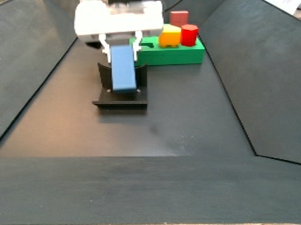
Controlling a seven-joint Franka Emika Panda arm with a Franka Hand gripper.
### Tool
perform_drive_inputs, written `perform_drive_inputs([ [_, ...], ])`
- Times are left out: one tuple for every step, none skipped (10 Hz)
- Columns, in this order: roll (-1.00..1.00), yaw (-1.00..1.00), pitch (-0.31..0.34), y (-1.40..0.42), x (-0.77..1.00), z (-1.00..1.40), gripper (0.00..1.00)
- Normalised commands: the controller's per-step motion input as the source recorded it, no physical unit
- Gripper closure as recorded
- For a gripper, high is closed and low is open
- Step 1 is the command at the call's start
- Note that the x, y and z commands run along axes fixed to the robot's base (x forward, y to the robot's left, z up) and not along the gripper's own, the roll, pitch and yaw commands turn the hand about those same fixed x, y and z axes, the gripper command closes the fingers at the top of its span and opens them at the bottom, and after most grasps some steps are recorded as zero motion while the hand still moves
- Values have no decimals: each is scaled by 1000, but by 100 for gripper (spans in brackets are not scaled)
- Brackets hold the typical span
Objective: Pick up the rectangle object. Move up. Place the rectangle object on the fixture. Regrasp the rectangle object. Move to above the board. Insert the rectangle object.
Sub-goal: Move to above the board.
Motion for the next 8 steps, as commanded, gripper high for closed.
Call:
perform_drive_inputs([
  [-27, 121, 166, -65, -81, 1000, 100],
  [-36, 145, 134, -64, -79, 1000, 100],
  [-35, 161, 84, -62, -76, 1000, 100],
  [-37, 160, 50, -61, -75, 1000, 100],
  [-33, 140, 7, -57, -72, 1000, 100],
  [-33, 127, -11, -56, -71, 1000, 100],
  [-31, 92, -36, -54, -70, 1000, 100],
  [-28, 66, -49, -53, -70, 1000, 100],
])
